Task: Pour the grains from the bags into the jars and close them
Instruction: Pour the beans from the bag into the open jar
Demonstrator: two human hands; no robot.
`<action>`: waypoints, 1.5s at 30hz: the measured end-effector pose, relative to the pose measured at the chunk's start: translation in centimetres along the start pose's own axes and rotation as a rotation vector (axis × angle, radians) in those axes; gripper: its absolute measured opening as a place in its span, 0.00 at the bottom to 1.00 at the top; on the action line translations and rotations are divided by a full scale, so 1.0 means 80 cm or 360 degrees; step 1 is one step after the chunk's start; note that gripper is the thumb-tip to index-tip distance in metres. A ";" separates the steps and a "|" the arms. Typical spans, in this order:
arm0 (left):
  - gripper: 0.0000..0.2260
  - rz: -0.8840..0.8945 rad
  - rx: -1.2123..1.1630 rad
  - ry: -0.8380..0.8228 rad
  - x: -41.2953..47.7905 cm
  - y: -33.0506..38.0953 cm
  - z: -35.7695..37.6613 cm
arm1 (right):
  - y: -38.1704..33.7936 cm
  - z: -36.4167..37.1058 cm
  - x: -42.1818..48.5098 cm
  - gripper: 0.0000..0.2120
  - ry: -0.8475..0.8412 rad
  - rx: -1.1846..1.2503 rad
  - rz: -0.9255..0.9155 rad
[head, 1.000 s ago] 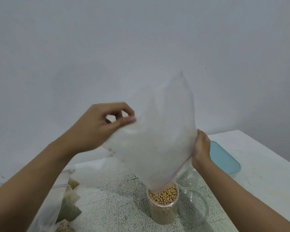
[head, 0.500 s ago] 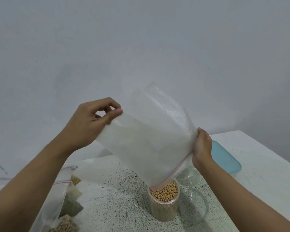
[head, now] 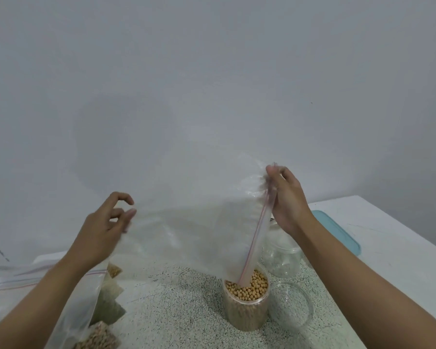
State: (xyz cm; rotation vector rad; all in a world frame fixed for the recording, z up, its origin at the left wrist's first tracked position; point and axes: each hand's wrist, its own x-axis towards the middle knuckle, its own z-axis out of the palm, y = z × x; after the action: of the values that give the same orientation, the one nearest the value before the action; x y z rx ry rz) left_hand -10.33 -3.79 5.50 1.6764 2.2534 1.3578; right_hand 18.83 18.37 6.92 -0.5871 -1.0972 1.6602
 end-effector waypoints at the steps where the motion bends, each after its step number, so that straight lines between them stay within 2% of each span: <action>1: 0.04 -0.0014 0.0029 -0.0042 -0.005 -0.010 0.002 | -0.002 0.007 0.001 0.09 -0.0054 -0.0029 0.0006; 4: 0.07 -0.0093 0.0117 -0.0225 -0.017 -0.037 0.016 | -0.007 0.024 0.000 0.06 -0.0266 -0.0107 0.0088; 8: 0.05 -0.0143 0.0393 -0.0501 -0.032 -0.066 0.032 | -0.008 0.037 -0.002 0.16 -0.0492 -0.0303 0.0181; 10: 0.03 -0.0110 0.0651 -0.0660 -0.036 -0.066 0.034 | -0.006 0.045 -0.003 0.18 -0.0534 -0.0333 0.0212; 12: 0.06 -0.0031 0.0742 -0.0694 -0.033 -0.054 0.035 | -0.004 0.051 -0.005 0.19 -0.0585 -0.0349 0.0247; 15: 0.04 0.0107 0.0437 -0.0525 -0.015 -0.020 0.036 | -0.004 0.059 -0.008 0.18 -0.0713 -0.0466 0.0291; 19: 0.15 0.0244 -0.0001 -0.0344 0.020 0.045 0.046 | -0.010 0.066 -0.016 0.17 -0.0982 -0.0517 0.0340; 23: 0.23 0.0283 -0.0139 -0.0257 0.048 0.101 0.068 | -0.032 0.059 -0.021 0.15 -0.1148 -0.0573 0.0267; 26: 0.17 0.0227 -0.0119 -0.0345 0.058 0.130 0.078 | -0.053 0.035 -0.017 0.14 -0.1132 -0.0600 0.0191; 28: 0.12 0.0317 -0.0110 -0.0401 0.062 0.154 0.085 | -0.064 0.013 -0.013 0.12 -0.1086 -0.0670 0.0145; 32: 0.15 0.0334 -0.0186 -0.0507 0.064 0.203 0.111 | -0.075 -0.027 -0.010 0.10 -0.1029 -0.0780 0.0048; 36: 0.12 0.0297 -0.0162 -0.0472 0.064 0.225 0.134 | -0.084 -0.057 -0.006 0.09 -0.1017 -0.0769 0.0023; 42: 0.10 0.0131 -0.0543 -0.0353 0.061 0.244 0.147 | -0.093 -0.087 -0.008 0.09 -0.1138 -0.0760 0.0095; 45: 0.10 0.0058 -0.0594 -0.0261 0.063 0.248 0.147 | -0.087 -0.093 -0.013 0.07 -0.1204 -0.0799 0.0110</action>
State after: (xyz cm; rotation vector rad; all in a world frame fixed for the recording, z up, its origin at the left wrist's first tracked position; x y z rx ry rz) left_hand 8.41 8.26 13.17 1.6348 1.7588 1.4740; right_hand 28.49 20.75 9.39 -0.2934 -2.0974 1.7101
